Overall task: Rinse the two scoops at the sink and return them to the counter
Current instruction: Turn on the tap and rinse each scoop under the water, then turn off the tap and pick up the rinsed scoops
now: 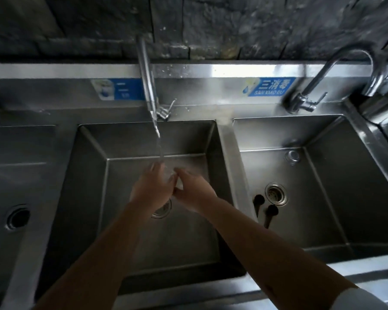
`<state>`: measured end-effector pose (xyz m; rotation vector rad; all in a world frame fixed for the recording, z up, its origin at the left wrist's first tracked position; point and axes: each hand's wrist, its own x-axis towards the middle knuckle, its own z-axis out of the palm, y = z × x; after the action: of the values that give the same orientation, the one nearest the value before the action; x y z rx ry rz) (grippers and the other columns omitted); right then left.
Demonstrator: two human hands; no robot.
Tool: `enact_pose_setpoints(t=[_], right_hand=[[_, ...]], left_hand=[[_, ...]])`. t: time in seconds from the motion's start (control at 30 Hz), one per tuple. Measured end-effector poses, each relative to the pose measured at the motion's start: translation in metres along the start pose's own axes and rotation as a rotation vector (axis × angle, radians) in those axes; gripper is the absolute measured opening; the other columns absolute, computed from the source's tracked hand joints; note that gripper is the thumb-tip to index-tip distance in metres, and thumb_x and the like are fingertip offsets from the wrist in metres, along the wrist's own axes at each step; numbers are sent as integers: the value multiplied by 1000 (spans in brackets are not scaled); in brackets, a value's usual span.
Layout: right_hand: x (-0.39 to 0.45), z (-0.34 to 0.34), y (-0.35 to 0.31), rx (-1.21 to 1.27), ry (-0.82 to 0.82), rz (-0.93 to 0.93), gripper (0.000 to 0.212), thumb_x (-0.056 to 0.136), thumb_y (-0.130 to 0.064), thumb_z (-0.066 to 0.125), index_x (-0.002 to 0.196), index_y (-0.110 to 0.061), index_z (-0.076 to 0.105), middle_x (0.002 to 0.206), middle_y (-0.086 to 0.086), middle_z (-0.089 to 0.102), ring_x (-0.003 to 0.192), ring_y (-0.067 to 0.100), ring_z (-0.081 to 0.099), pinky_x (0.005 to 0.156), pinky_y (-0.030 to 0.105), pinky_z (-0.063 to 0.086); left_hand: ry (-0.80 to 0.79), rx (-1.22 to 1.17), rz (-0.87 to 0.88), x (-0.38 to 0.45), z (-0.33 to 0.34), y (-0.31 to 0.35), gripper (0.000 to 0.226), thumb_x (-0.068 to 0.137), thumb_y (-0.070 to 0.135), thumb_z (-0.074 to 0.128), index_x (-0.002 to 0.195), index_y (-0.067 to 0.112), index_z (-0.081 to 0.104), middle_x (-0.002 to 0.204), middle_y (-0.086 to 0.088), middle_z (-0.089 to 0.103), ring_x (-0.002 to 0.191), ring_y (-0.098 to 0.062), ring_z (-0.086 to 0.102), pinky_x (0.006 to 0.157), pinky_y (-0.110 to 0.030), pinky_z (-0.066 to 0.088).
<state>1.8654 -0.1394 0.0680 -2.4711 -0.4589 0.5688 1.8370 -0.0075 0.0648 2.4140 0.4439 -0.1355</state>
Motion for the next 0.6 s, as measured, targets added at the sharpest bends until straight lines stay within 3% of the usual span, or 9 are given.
enact_pose_setpoints(t=[0.17,0.4,0.6], right_hand=[[11,13,-31,-58,36,11,56,90,-36,46,144,-25,38,146,-1,50,129,22,51,102,43,47],[29,19,-49,-94,5,73,58,90,-37,46,146,-25,35,150,3,44,132,27,47,101,47,47],[59,20,-56,-94,-36,225,53,93,-45,38,144,-34,28,152,1,40,132,32,46,100,50,46]], left_hand=[[-59,15,53,1,-19,-30,62,90,49,46,143,19,38,151,-5,42,137,-25,39,109,-47,37],[-100,85,119,14,-34,-53,75,86,60,31,148,18,29,158,-8,28,147,-24,20,116,-48,26],[-105,182,163,43,-44,-49,61,95,49,36,147,20,29,160,-11,22,147,-28,17,115,-51,26]])
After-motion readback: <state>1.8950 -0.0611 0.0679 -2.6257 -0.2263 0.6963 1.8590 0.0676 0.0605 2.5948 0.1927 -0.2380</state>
